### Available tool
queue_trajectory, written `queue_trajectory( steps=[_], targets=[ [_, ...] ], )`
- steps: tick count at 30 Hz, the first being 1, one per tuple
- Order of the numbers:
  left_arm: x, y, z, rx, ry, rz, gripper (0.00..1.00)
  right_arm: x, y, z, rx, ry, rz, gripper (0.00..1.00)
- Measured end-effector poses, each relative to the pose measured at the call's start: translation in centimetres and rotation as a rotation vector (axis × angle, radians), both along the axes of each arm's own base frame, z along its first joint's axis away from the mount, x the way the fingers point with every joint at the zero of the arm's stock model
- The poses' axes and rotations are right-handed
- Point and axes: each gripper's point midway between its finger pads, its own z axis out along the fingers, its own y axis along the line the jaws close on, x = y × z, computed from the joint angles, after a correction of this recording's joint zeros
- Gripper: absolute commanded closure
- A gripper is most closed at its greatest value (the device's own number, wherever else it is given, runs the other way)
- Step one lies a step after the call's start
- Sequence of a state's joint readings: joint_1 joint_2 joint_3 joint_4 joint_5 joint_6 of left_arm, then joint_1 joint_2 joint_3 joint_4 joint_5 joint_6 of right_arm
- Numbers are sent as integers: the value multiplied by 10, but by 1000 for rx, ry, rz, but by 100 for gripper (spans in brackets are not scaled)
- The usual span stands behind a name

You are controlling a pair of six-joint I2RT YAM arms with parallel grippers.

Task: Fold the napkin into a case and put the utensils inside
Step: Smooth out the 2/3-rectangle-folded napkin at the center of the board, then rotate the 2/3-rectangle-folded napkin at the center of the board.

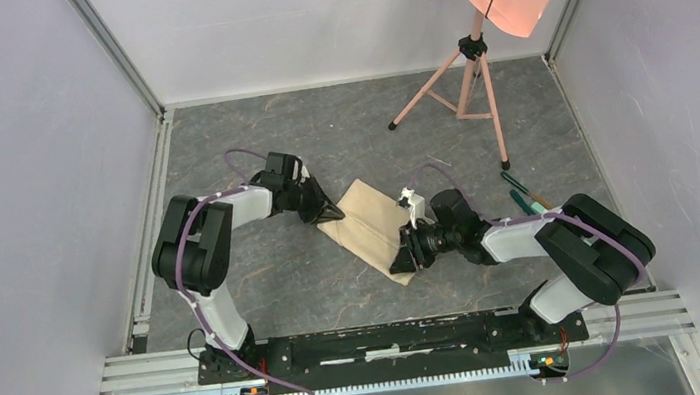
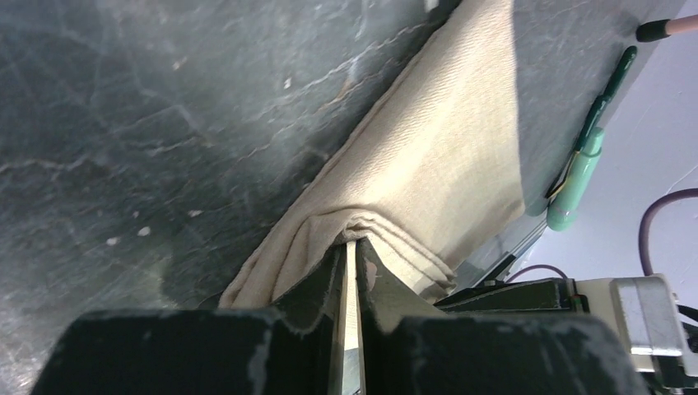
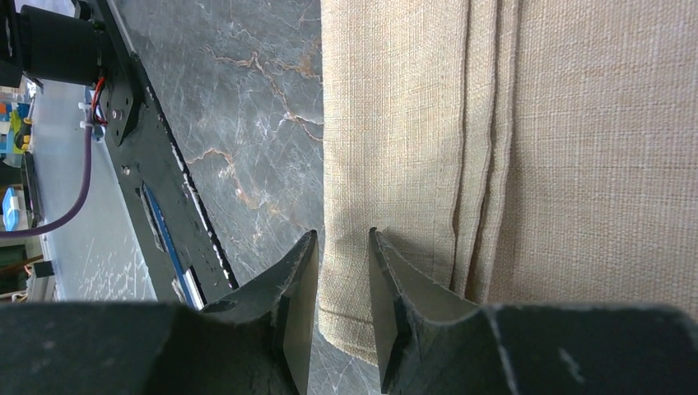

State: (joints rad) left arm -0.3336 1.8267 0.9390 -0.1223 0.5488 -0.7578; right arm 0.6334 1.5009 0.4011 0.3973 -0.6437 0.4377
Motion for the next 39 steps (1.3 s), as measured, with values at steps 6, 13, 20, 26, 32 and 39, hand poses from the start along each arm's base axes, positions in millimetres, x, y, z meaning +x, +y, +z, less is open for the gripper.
queue_trajectory(
  steps=[6, 13, 20, 26, 32, 39],
  targets=[
    [9, -4, 5, -6, -24, -1, 77, -1, 0, 0, 9, -8, 0, 65],
    [10, -4, -2, -5, -4, -4, 62, -1, 0, -1, 7, -13, 3, 62],
    [6, -4, 27, 6, -58, -15, 47, 10, 5, 22, -2, -53, 17, 56],
    [2, -3, 67, -32, -169, -12, 49, 6, 17, 35, 41, -69, 55, 57],
    [-12, 4, 19, 11, -68, -8, 51, -16, 3, 7, 9, -7, 41, 58],
    [-10, 2, 3, 12, -22, -5, 49, -24, -3, -1, 41, -41, 16, 58]
  ],
)
